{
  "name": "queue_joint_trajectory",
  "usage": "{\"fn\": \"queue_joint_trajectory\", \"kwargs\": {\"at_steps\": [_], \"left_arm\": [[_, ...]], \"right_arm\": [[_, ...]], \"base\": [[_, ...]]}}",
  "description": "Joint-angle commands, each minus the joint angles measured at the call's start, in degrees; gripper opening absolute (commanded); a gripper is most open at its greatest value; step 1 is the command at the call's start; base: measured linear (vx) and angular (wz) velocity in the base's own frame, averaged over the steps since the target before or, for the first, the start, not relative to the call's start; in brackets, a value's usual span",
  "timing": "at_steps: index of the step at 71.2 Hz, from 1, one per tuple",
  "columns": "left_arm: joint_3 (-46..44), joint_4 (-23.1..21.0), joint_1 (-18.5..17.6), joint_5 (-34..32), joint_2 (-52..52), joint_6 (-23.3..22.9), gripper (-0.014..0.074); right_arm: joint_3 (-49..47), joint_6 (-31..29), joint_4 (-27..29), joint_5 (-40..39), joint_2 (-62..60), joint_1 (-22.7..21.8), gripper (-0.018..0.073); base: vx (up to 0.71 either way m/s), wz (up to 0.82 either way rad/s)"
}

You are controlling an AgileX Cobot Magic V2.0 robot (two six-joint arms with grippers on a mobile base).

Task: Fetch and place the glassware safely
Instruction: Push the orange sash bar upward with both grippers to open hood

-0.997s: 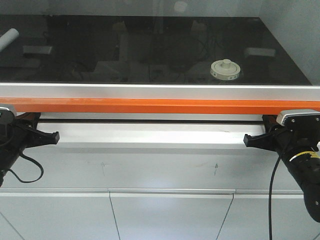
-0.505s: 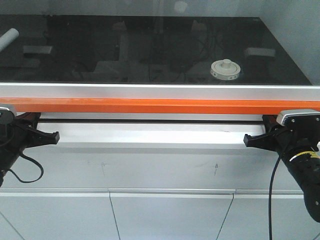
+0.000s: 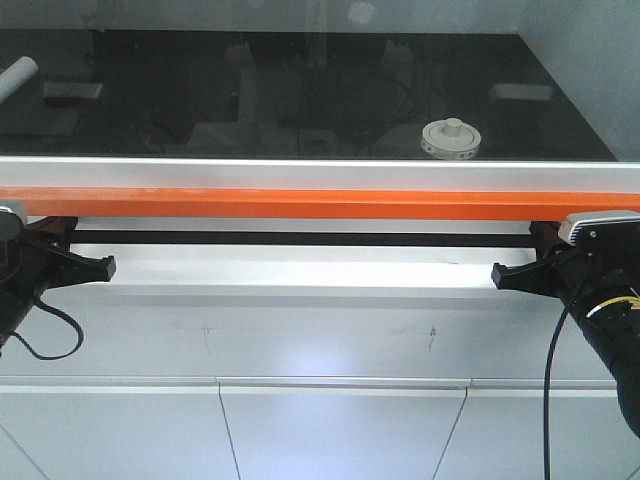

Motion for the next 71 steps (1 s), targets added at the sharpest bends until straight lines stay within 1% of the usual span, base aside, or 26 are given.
{"fn": "queue_joint_trajectory", "kwargs": {"at_steps": [1, 41, 50, 58, 71], "left_arm": [[-2.4, -0.4, 0.1, -9.2, -4.3, -0.3, -0.0001], [-2.8, -0.4, 0.1, -7.7, -11.9, -0.3, -0.0001], [-4.8, 0.2, 0.1, -4.9, -12.8, -0.3, -0.0001], [-7.3, 2.5, 0.1, -3.3, -13.7, -0.3, -0.0001], [-10.2, 2.7, 0.1, -0.2, -15.4, -0.3, -0.0001]], "right_arm": [[-1.4, -0.9, 0.0, -15.7, -3.7, -0.3, -0.0003], [-1.4, -0.8, 0.0, -15.7, -8.4, -0.3, -0.0003], [-1.5, -0.8, -0.1, -15.7, -9.5, -0.3, -0.0003], [-2.0, -0.7, -0.3, -15.6, -10.4, -0.3, -0.0003], [-4.8, -0.3, -0.9, -15.0, -12.2, -0.3, -0.0003]], "base": [[0.00, 0.00], [0.00, 0.00], [0.00, 0.00], [0.00, 0.00], [0.00, 0.00]]}}
